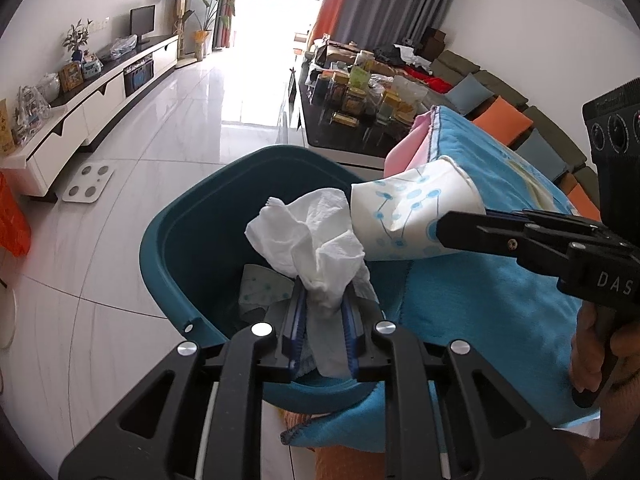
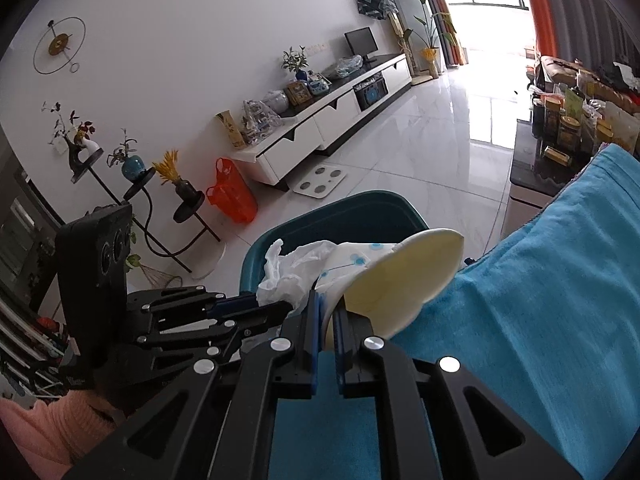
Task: Collect trash
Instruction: 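Open both grippers to drop the tissue and cup into the bin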
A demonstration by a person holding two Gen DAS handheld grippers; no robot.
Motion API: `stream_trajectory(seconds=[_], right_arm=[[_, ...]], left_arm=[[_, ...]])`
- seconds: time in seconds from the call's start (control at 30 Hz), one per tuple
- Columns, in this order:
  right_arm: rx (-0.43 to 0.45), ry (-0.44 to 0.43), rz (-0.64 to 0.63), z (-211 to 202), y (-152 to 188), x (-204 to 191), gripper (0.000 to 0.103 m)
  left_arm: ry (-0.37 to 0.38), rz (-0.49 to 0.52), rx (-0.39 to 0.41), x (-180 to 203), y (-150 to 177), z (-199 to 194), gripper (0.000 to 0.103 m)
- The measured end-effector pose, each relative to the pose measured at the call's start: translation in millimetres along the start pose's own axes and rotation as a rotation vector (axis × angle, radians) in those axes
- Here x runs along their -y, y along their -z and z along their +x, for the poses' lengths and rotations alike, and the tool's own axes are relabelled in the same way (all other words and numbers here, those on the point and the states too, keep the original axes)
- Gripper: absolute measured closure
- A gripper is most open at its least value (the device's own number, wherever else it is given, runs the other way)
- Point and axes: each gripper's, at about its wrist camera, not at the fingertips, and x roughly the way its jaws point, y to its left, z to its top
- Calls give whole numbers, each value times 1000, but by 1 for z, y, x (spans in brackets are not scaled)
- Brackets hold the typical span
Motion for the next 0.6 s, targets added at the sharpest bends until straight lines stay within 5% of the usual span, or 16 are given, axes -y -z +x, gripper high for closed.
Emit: stream_trajectory(seconds=[0.2,0.33,0.6], right_arm=[[-17,8,13,12,-5,-1,90],[-4,6,33,11,-4,0,77],[28,-9,60,-4,2,9,77]], left_arm=[[-2,-24,-15,-6,0,12,80],[-1,-55,-33,-12,1,22,75],[-10,-71,-15,-16,4,19,71]])
